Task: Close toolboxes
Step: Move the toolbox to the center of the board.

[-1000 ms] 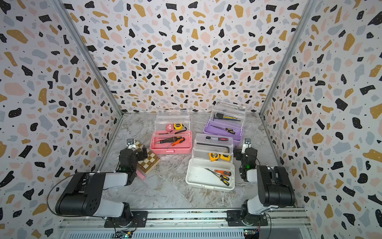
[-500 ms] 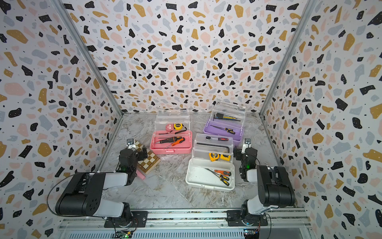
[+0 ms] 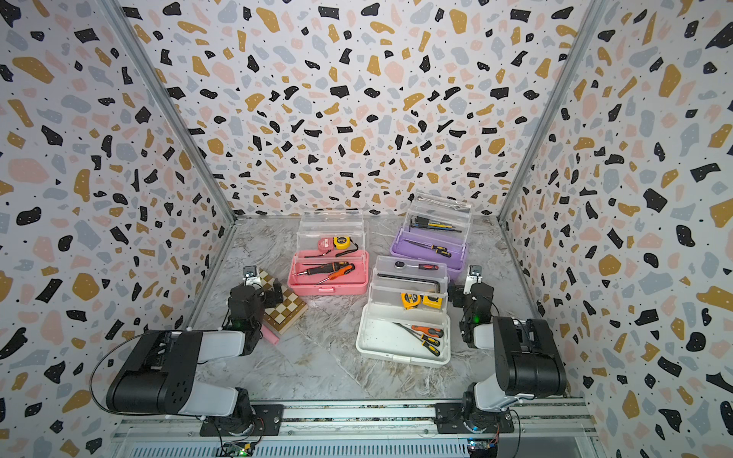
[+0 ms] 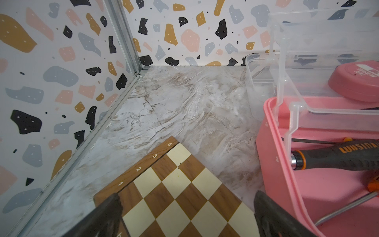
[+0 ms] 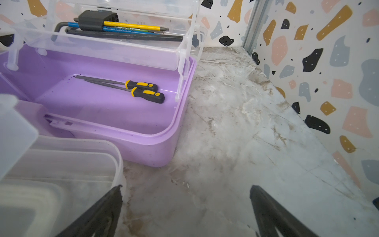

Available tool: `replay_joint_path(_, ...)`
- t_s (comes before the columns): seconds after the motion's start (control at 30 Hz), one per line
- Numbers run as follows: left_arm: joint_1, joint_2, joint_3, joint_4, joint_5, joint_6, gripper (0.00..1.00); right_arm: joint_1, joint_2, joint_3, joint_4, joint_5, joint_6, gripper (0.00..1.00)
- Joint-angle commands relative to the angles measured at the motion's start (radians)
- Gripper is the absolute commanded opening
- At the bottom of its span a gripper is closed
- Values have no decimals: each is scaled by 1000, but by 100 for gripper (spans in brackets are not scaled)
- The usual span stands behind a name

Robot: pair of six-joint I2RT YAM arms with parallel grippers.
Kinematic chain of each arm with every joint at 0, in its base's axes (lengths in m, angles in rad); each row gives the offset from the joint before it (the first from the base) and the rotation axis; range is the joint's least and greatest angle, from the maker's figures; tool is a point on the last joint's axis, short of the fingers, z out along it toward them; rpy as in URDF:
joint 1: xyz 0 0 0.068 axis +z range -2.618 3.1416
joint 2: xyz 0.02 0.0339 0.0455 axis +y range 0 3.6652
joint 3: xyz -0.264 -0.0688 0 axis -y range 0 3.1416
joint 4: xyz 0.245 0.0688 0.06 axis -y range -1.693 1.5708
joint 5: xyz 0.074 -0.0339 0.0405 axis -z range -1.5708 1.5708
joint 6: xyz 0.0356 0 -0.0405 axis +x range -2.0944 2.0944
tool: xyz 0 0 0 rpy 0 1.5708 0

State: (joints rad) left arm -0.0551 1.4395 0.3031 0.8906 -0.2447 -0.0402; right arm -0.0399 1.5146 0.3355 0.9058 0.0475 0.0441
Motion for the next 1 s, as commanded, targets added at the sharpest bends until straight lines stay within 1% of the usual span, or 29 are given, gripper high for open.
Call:
replay_joint_path(0.0, 5, 0, -4, 25, 0, 1, 99, 6, -1, 18, -26, -30, 0, 100)
replay_joint_path(0.07, 5, -3, -4, 28, 0, 1, 99, 5, -11, 0, 1, 22, 22, 100)
replay_joint_path(0.13, 5, -56, 9, -33, 0, 1, 99, 4, -48, -30, 26, 66, 38, 100)
replay_joint_path(0.17, 5, -101, 27, -104, 0, 1, 99, 5, -86, -39, 10, 82, 44, 100)
replay_joint_path(0.2, 5, -151, 53, -192, 0, 1, 99, 4, -124, -38, -28, 110, 54, 100)
replay_joint_path(0.27, 5, -244, 123, -365, 0, 1, 99, 5, -206, -3, -166, 199, 89, 100)
replay_joint_path(0.33, 5, -296, 177, -450, 0, 1, 99, 4, -263, 45, -298, 257, 123, 100)
replay_joint_path(0.37, 5, -315, 219, -505, 0, 1, 99, 4, -290, 84, -392, 307, 191, 100)
replay_joint_path(0.43, 5, -315, 325, -648, 0, 1, 99, 4, -335, 173, -655, 465, 448, 100)
replay_joint_path(0.47, 5, -306, 374, -705, 0, 1, 99, 1, -349, 208, -751, 492, 513, 100)
replay_joint_path(0.5, 5, -291, 438, -787, 0, 1, 99, -5, -365, 246, -841, 463, 534, 100)
replay_joint_path(0.6, 5, -243, 584, -993, 0, 1, 99, -11, -399, 353, -1079, 295, 525, 100)
replay_joint_path(0.7, 3, -235, 641, -1118, 0, 1, 99, -11, -400, 460, -1307, 178, 543, 100)
replay_joint_path(0.73, 2, -244, 642, -1146, 0, 1, 99, -10, -397, 495, -1384, 138, 548, 99)
replay_joint_path(0.8, -23, -280, 624, -1201, 0, 1, 99, -11, -391, 550, -1511, 54, 550, 93)
replay_joint_path(0.87, -65, -327, 600, -1250, 0, 1, 99, -6, -389, 584, -1586, -57, 527, 86)
replay_joint_path(0.97, -106, -398, 554, -1319, 0, 1, 99, 24, -380, 653, -1712, -155, 497, 80)
